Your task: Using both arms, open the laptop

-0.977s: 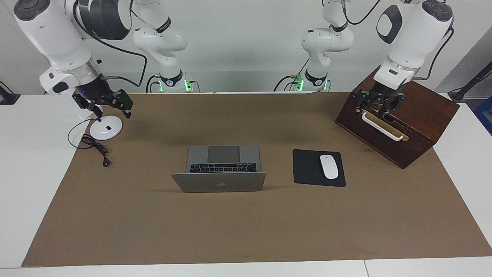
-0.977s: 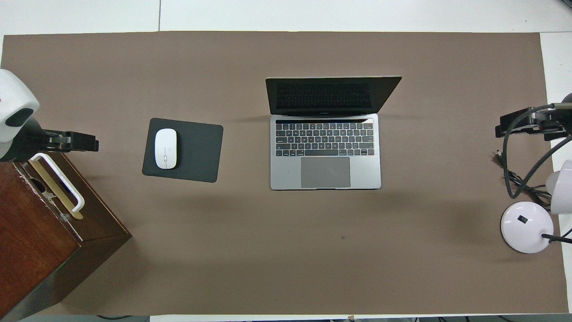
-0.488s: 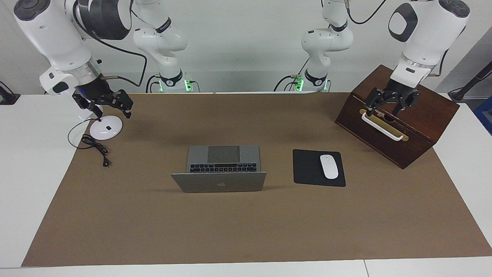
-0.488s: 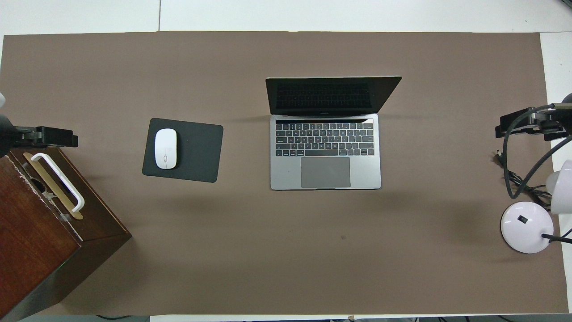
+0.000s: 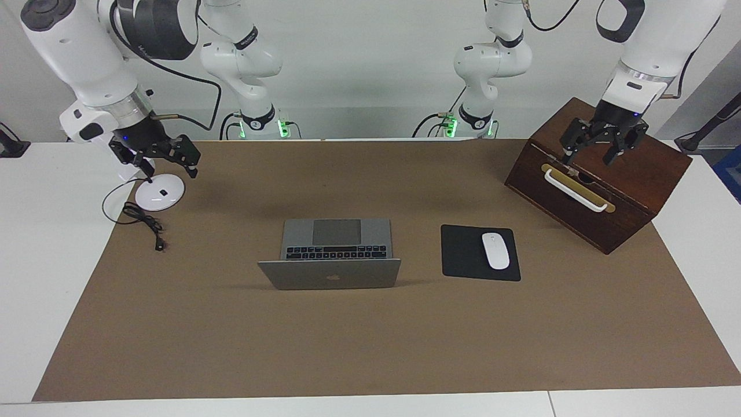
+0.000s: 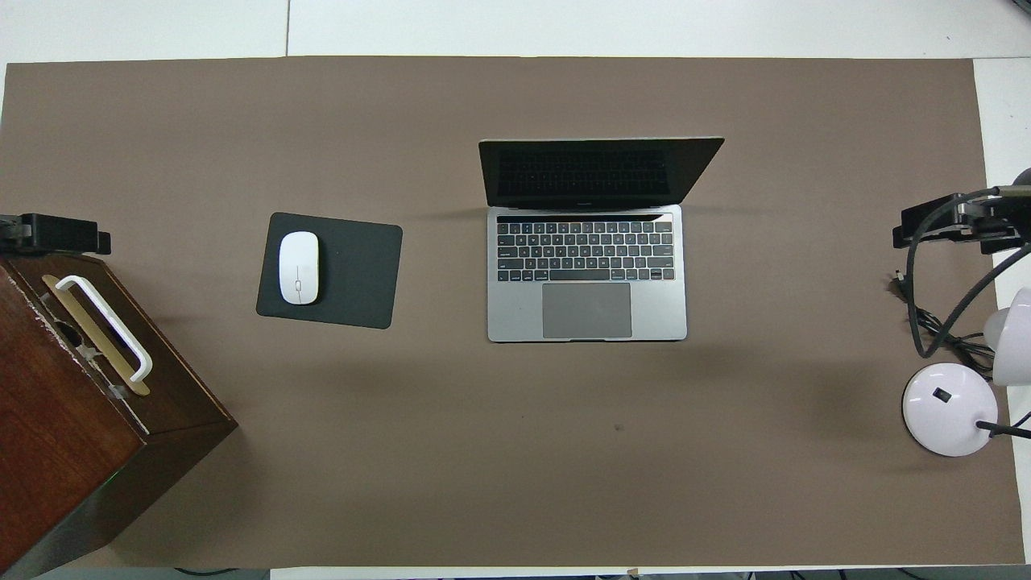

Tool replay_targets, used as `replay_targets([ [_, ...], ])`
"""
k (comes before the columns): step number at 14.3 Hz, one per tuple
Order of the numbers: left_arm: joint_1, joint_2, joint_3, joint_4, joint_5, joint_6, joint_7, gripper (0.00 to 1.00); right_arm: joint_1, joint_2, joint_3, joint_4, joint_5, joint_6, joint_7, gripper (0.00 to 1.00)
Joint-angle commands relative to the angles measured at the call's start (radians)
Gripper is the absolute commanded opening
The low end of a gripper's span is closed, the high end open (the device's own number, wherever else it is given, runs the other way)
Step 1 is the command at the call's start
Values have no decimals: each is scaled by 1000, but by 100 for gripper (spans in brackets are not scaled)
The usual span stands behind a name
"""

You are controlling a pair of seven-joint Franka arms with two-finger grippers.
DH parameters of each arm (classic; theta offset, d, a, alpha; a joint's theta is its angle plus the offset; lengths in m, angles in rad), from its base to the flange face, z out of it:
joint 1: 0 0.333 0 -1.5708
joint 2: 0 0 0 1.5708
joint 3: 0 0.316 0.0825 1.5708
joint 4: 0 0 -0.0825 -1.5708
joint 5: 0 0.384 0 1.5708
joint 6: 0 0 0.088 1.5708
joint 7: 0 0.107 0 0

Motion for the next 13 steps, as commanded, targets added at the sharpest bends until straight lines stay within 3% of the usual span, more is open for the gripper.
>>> replay_targets([
  [1, 14, 78, -11, 160, 19, -152, -2, 100, -1, -27, 0, -28, 6, -3, 12, 100],
  [6, 13, 96, -12, 204, 20, -211, -2, 100, -1, -27, 0, -28, 7, -3, 10, 100],
  [13, 10, 79, -14, 122, 22, -165, -2, 100, -3, -27, 0, -28, 7, -3, 10, 100],
])
